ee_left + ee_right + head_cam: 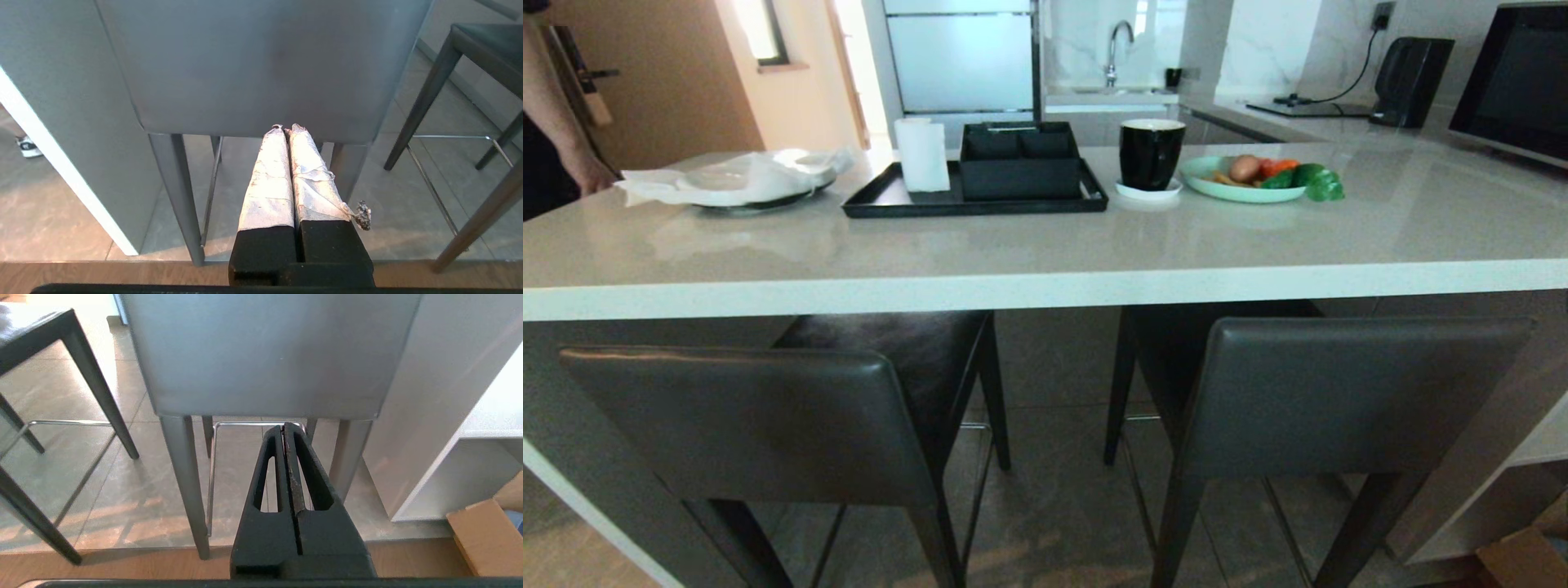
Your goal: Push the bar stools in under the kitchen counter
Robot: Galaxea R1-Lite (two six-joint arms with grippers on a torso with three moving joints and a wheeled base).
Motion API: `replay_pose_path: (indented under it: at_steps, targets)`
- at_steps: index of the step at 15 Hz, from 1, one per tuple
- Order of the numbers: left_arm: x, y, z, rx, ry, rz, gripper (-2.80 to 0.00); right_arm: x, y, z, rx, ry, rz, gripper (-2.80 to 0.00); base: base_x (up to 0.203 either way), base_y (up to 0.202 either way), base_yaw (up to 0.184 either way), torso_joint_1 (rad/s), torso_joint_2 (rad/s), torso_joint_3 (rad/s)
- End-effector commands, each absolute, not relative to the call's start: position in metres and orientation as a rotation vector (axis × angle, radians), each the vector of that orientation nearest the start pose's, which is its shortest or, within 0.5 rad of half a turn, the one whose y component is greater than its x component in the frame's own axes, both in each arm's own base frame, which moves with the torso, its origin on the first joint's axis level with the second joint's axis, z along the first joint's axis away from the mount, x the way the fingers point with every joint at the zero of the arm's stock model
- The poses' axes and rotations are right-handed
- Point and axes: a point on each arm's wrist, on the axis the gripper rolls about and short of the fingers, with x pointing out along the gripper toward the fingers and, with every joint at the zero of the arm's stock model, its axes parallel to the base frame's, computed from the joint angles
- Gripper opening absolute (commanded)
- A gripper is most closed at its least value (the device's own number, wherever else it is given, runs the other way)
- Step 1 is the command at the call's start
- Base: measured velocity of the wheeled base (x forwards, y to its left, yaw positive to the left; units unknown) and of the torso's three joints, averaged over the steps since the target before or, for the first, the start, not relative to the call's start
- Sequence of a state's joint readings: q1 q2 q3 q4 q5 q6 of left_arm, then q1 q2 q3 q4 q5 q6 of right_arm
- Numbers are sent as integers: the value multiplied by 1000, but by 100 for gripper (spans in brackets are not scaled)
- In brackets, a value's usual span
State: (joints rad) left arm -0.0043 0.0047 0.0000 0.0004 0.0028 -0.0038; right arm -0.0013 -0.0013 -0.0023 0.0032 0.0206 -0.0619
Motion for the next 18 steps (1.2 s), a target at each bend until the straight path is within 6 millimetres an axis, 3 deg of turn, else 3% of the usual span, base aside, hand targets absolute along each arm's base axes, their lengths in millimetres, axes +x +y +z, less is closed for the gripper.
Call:
replay_pose_path:
  at_steps: [1, 9, 18]
  targets:
    - [-22, 0, 75, -5, 8, -1, -280, -23, 1, 76, -63, -1, 20, -280, 0, 0, 0, -105, 291, 188]
    - [-22, 0, 75, -5, 8, 2, -280, -23, 0, 76, -63, -1, 18, -280, 0, 0, 0, -94, 327, 227]
    - [-22, 0, 75, -5, 8, 0, -280, -23, 0, 76, -52, -2, 18, -280, 0, 0, 0, -6, 32, 21]
